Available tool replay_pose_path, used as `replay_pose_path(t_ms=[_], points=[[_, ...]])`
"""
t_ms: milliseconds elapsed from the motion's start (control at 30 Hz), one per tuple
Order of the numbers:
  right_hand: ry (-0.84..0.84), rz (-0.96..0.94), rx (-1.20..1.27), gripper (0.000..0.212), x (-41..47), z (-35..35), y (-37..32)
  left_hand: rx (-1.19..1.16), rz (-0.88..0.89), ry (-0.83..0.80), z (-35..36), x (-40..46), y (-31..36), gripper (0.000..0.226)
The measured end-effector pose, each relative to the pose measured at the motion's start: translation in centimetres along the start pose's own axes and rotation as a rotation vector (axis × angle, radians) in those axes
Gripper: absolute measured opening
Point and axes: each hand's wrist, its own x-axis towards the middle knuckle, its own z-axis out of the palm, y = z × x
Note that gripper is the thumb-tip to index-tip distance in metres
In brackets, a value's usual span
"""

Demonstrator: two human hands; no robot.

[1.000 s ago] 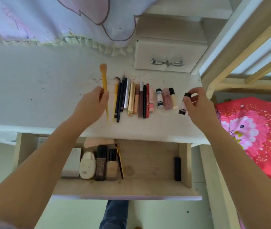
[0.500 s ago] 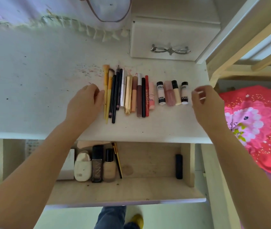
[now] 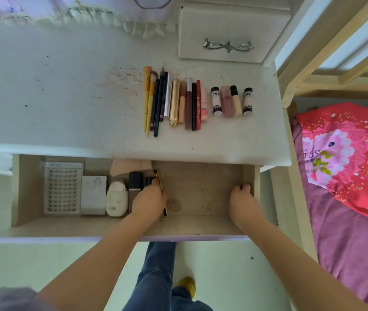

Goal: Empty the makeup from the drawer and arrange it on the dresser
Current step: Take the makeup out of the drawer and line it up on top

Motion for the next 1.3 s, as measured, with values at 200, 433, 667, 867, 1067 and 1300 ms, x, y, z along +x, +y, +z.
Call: replay_pose_path(t_ms=[200,433,667,867,1067,1300], points=[[0.035,0.003,-0.003,0.041,1.0,0.3,0.3,0.289,-0.051,-0.054,1.4,1.4,2.0,0.039],[0.115,-0.055,-0.044,0.045,1.4,0.9,-0.1,0.308,-0.029,-0.067,2.1,1.2,3.0,0.019],[0.258,-0.332,0.207,0.023,-0.8,-0.1,-0.1,0.027,0.431,0.033,-1.9,-2.7,0.7,0.006],[0.464,-0.391,0.898,0.023,-2.6,-10.7,1.1,-0.261,0.441,0.307,-12.3,-3.6,0.0,0.012],[0.694,-0.18,0.658,0.02,5.0,-20.8,4.6,-0.278,0.279,0.572,-18.8,5.1,2.5,0.032],[0.617,-0.091,0.516,0.027,10.1,-20.6,3.9,-0.011,0.208,0.543,-15.8,8.5,3.1,0.033]])
